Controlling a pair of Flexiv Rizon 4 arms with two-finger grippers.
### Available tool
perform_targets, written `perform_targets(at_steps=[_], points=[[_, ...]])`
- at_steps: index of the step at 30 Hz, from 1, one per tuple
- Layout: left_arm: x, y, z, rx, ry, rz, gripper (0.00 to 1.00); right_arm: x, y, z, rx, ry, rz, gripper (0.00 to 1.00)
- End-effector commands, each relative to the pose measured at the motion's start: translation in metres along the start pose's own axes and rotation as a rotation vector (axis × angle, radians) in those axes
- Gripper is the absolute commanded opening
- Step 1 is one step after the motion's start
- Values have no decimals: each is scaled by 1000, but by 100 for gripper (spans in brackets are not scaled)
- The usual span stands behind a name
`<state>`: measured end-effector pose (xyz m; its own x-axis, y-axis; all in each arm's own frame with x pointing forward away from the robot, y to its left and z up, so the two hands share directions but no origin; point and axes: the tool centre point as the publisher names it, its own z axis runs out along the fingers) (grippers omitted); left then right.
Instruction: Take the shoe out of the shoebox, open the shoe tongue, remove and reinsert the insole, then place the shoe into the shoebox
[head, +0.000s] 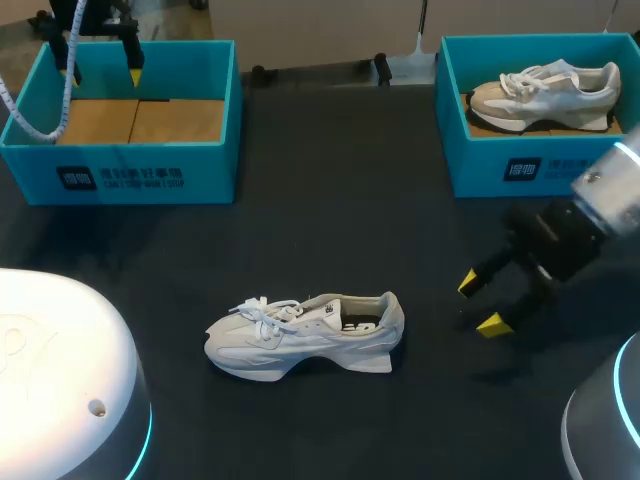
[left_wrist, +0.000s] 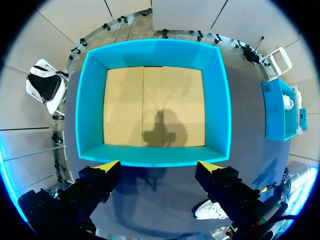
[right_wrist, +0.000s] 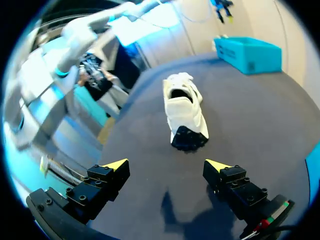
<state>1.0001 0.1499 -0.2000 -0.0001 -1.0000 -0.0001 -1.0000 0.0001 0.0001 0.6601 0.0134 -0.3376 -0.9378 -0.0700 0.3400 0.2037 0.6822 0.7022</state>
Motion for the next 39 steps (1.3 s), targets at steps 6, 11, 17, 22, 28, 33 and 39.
perform_targets(at_steps=[6, 11, 17, 22, 28, 33, 39], points=[[0, 0, 0, 0, 0, 0, 100, 8, -15, 4, -616, -177, -163, 100], [0, 0, 0, 0, 0, 0, 100, 10, -16, 5, -610, -218, -156, 100], [0, 0, 0, 0, 0, 0, 100, 13, -12, 9, -564, -216, -116, 100], [0, 0, 0, 0, 0, 0, 100, 13, -12, 9, -564, -216, -116, 100], [0, 0, 0, 0, 0, 0, 100, 11, -7, 12, -506, -230, -99, 100], [0, 0, 0, 0, 0, 0, 100, 7, -7, 18, -470, -245, -98, 100], [0, 0, 0, 0, 0, 0, 100, 2, -8, 22, -457, -242, -105, 100]])
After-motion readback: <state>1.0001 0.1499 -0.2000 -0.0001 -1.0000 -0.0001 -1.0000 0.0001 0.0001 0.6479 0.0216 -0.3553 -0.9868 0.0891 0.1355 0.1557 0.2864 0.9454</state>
